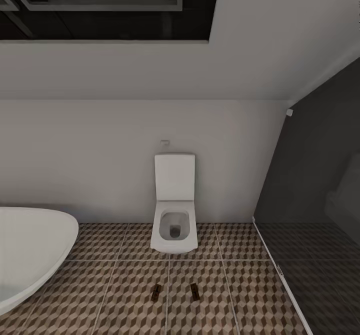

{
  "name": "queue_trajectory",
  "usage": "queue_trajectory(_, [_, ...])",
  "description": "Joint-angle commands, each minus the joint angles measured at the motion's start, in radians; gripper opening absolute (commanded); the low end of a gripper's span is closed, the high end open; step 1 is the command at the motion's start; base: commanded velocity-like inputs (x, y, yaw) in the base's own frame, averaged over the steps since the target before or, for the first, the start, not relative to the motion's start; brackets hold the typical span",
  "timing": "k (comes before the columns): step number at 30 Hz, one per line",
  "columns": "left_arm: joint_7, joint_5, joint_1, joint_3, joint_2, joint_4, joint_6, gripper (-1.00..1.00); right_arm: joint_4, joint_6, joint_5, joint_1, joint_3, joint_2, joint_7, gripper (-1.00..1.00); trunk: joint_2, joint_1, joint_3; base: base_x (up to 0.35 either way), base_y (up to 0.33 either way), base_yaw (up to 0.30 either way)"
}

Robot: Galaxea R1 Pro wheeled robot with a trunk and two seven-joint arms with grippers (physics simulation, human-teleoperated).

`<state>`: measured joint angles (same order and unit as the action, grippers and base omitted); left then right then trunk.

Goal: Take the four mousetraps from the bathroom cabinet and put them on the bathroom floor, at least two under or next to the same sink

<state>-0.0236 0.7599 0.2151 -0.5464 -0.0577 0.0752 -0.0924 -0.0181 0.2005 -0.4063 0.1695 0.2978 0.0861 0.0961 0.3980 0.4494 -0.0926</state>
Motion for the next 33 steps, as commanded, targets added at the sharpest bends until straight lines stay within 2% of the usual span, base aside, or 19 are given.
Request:
queue_trajectory(1, [-0.002, 0.006, 0.001, -0.007, 0.001, 0.003, -0.005, 1.0, 0.001, 0.003, -0.011, 0.001, 0.006, 0.0, 0.005, 1.0, 0.002, 0.001, -0.001, 0.0, 0.0, 0.0])
queue_trajectory(33, [-0.002, 0.006, 0.001, -0.007, 0.006, 0.003, -0.004, 1.0, 0.001, 0.002, -0.011, 0.001, 0.006, -0.001, 0.005, 1.0, 0.002, 0.001, 0.046, 0.0, 0.0, 0.0])
